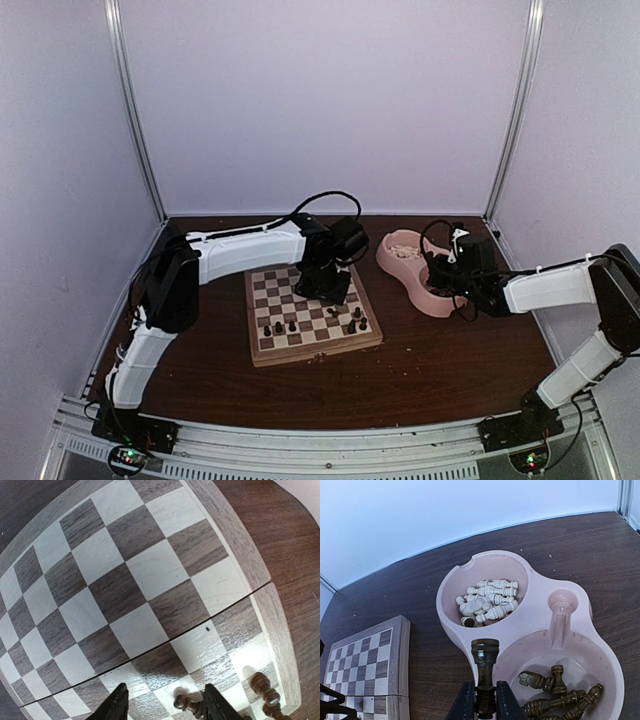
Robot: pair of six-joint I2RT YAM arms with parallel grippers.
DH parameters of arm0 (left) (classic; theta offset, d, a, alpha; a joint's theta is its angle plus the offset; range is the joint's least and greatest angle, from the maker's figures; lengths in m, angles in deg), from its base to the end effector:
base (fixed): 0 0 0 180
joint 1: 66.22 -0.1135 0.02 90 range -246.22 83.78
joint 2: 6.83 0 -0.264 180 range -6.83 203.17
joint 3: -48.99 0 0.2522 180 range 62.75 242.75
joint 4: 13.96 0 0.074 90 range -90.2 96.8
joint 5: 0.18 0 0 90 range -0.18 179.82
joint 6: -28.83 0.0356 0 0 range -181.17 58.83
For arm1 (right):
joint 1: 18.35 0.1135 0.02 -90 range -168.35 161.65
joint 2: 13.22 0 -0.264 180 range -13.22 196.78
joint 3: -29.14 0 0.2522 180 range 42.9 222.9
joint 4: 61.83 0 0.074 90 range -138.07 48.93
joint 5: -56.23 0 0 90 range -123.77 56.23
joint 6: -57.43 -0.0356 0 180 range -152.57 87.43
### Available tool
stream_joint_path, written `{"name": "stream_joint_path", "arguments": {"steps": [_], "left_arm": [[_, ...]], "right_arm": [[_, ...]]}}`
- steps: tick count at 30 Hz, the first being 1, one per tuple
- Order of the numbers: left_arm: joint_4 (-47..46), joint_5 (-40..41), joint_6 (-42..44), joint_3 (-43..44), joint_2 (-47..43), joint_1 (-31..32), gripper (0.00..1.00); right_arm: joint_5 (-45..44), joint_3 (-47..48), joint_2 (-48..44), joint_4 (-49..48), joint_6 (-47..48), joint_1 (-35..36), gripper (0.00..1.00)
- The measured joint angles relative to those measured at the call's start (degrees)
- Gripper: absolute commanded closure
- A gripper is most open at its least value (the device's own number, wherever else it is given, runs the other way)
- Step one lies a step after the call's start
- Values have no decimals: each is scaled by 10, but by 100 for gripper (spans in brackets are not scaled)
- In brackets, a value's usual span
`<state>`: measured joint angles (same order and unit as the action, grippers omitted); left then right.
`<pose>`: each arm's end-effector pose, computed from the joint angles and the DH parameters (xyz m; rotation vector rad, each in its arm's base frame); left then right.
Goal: Set up the chess pieces on the board
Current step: Move the pawn on the chessboard.
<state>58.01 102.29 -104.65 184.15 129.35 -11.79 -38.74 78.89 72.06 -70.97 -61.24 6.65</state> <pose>0.2939 -0.3977 0.1878 0.2202 2.7735 -0.1142 0.2746 0.1247 0.1814 0.1217 2.0627 0.4983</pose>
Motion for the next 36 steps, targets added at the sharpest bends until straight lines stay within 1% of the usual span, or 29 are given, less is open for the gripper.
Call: {"name": "stream_joint_path", "arguments": {"steps": [6, 12, 17, 21, 28, 36], "left_arm": [[-39, -22, 9, -48, -38, 0, 40], [-41, -49, 47, -58, -66, 0, 39], [-28, -83, 37, -66, -81, 0, 39], [-24, -96, 13, -87, -85, 1, 42], [-21, -93, -32, -114, -85, 1, 52], [-22, -59, -59, -133, -85, 2, 57]], "right_arm": [[0, 0, 0, 0, 0, 0, 100], [0, 0, -3, 0, 0, 0, 100], [0, 0, -3, 0, 0, 0, 100], [0, 0, -3, 0, 0, 0, 100], [0, 0, -3, 0, 1, 0, 100], [0, 0, -3, 0, 1, 0, 100]]}}
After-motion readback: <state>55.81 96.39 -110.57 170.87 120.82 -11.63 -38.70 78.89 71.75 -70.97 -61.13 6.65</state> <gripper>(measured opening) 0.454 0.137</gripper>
